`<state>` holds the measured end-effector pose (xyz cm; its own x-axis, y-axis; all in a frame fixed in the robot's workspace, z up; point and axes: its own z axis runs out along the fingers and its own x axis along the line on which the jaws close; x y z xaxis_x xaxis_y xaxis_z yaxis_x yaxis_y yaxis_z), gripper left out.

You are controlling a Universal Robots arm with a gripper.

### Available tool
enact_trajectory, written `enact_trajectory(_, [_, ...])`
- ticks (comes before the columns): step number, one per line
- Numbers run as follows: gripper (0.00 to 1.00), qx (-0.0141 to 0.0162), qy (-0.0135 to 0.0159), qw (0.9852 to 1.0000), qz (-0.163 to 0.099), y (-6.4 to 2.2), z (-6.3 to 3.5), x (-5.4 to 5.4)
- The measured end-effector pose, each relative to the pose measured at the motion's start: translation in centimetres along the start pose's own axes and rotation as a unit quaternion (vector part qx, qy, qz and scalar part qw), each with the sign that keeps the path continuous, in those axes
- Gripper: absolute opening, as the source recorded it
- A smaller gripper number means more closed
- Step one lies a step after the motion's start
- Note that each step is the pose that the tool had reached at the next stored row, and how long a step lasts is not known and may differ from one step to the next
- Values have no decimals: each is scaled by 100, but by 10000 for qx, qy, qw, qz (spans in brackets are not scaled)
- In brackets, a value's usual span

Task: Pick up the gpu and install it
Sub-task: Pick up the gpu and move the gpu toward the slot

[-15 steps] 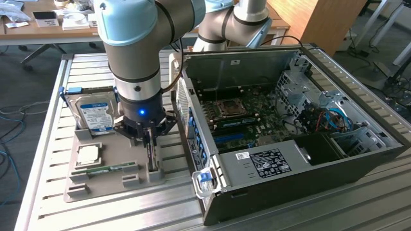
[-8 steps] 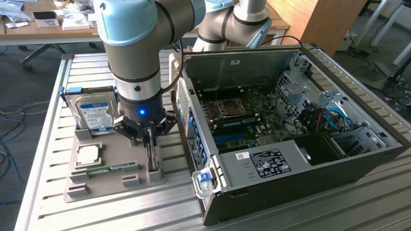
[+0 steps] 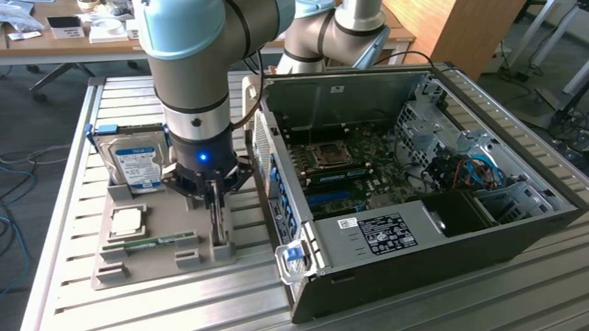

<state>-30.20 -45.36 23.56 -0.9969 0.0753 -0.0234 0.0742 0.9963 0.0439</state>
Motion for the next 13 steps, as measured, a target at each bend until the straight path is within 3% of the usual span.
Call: enact_trajectory(13, [27, -1, 0, 10000, 0, 11, -257, -7])
